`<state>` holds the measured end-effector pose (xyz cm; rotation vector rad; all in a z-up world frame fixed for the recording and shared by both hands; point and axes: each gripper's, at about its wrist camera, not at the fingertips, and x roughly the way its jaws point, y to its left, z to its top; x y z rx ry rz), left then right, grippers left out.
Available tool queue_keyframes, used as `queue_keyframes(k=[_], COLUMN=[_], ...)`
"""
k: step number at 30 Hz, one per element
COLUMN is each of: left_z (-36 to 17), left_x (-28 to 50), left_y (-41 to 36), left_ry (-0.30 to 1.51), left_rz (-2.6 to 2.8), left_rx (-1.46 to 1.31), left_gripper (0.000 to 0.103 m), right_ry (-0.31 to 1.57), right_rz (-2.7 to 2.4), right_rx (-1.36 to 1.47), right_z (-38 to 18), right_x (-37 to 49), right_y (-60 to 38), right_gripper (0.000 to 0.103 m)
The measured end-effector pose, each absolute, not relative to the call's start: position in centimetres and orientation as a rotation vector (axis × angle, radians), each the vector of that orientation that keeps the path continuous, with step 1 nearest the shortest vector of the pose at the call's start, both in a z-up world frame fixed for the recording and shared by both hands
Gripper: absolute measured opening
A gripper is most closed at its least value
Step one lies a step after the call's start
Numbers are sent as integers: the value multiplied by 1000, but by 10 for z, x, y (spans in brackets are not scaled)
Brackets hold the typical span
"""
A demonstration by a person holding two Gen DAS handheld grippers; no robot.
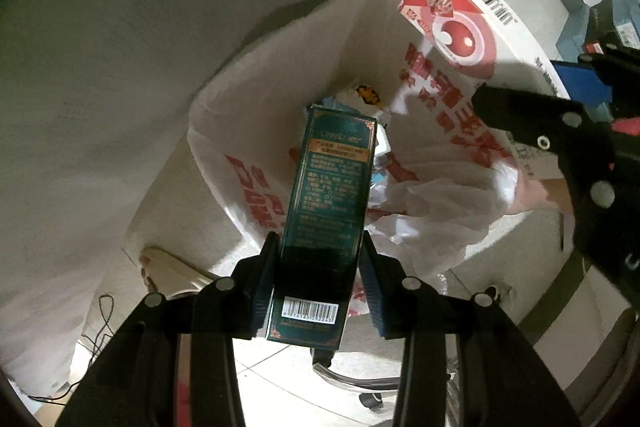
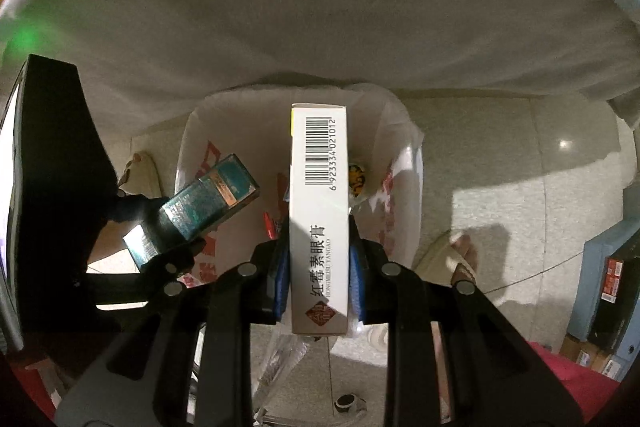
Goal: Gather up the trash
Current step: 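Lower both boxes into the bag and open both tools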
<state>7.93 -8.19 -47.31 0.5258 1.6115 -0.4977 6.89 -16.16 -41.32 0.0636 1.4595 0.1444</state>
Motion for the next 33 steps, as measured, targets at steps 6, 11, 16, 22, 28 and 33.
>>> queue_keyframes(k=[6,11,16,22,28,33], left_z=[-491,-503,-511,-517,-523,-522], left_x=[81,79,80,84,89,90], left_y=[-86,-89,-87,-88,-86,-88], left_ry=[1653,1684,1711,1733,1751,1752], left_rz=[-517,-523,-524,-519,-515,-508], left_rx=[525,528,522,499,474,480], left_gripper=[39,39,39,39,46,66], right_ry=[1487,1502,1521,1531,1530,1529], right_rz=[162,167,175,191,188,174], right_rx=[73,88,95,112,117,126], right_z=[-433,-446,-458,-467,-477,-481], right_x=[80,87,93,95,96,95], right_y=[-165,-173,-176,-179,-185,-188], right_gripper=[24,24,24,24,29,51])
